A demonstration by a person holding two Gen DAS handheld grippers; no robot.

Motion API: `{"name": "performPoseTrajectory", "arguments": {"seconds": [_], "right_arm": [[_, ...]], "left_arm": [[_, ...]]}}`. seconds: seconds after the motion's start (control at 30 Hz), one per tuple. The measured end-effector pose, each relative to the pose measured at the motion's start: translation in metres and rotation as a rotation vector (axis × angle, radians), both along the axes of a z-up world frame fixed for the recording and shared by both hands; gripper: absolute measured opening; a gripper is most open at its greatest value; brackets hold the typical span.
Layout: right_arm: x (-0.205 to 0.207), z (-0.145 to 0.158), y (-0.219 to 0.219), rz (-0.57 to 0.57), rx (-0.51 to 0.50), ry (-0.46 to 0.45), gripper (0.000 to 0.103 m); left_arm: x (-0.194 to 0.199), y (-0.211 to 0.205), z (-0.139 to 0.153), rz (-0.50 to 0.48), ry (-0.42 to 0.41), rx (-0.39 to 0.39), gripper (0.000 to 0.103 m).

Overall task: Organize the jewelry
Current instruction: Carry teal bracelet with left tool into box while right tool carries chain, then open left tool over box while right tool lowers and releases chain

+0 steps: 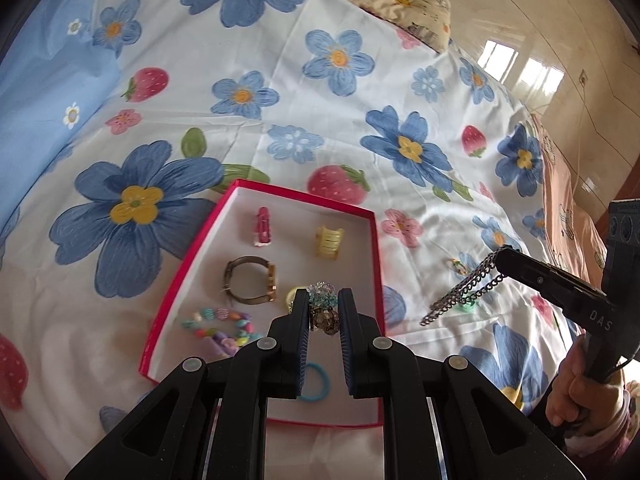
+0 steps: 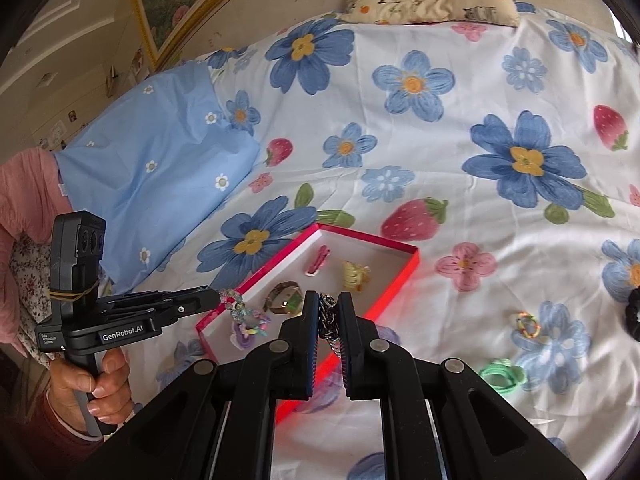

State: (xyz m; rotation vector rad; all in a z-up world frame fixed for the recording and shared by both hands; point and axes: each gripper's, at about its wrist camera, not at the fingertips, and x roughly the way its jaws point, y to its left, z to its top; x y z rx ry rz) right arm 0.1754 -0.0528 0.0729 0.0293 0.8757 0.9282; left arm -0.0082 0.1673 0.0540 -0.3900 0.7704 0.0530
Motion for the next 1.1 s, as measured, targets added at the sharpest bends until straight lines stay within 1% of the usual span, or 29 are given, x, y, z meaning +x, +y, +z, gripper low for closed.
{"name": "performPoseTrajectory", "arguments": {"seconds": [0.23, 0.5, 0.67, 0.8, 1.1], "right_arm": [[-0.009, -0.003, 0.032, 0.073, 0.015, 0.010, 0.009], [-0.018, -0.014, 0.061, 0.131, 0.008, 0.030, 0.009], [-0.021, -0.029, 0.073, 0.153, -0.018, 0.055, 0.009], [-0.021, -0.048, 0.080, 0.161, -0.051, 0.082, 0.009], [-0.020, -0.088, 0.091, 0.172, -0.129, 0.147, 0.009]], "left_arm": [[-0.013, 0.019, -0.002, 0.047, 0.013, -0.004, 0.013], [-0.016, 0.034, -0.015, 0.079, 0.045, -0.026, 0.013], [-0.016, 0.043, -0.029, 0.105, 0.075, -0.032, 0.013], [-0.014, 0.050, -0.045, 0.122, 0.108, -0.042, 0.013], [0.007, 0.053, -0.078, 0.131, 0.191, -0.051, 0.013]]}}
